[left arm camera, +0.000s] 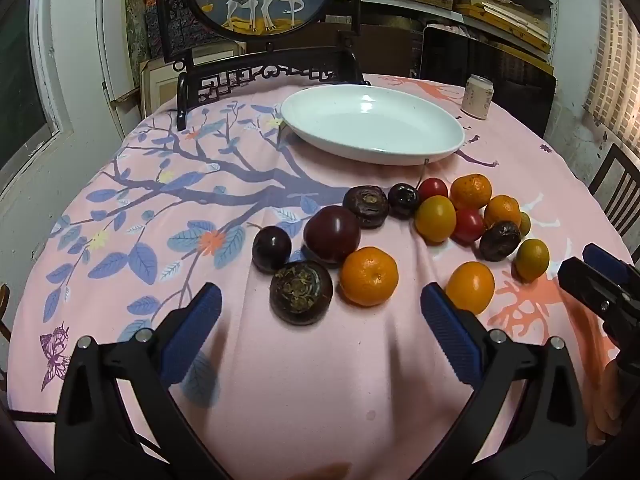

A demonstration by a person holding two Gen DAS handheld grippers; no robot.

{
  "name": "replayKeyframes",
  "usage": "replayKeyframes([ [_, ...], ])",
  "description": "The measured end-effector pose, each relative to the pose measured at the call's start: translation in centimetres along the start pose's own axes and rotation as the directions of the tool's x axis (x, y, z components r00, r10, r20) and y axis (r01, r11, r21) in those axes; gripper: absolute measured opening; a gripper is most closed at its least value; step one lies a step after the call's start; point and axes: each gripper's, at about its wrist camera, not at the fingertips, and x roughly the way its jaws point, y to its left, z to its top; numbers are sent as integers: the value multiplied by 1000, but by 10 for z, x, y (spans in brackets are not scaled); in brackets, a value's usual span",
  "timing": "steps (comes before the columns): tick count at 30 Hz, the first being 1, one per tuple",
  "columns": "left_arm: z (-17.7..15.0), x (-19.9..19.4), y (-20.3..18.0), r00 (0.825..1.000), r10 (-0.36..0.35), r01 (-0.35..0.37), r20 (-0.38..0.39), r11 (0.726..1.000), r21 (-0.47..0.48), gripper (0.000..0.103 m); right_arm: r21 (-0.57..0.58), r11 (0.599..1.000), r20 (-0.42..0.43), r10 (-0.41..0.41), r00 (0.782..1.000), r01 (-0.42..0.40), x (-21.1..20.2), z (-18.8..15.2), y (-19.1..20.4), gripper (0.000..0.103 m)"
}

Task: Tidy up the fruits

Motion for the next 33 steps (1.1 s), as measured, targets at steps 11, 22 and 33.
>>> replayKeyframes([
  [11, -6, 5, -7, 1000, 9, -9, -3, 999, 34, 101, 7, 1000, -1, 5, 1000, -5, 2, 0, -3, 102],
  [22, -1, 5, -1, 999, -13, 13, -35, 1000, 7, 101, 7, 1000, -11, 3, 1000, -3, 4, 0, 2, 102],
  [33, -2, 8, 8, 997, -33, 31, -63, 999, -32, 101, 39, 999, -26, 5, 1000, -4, 8, -2, -8, 102],
])
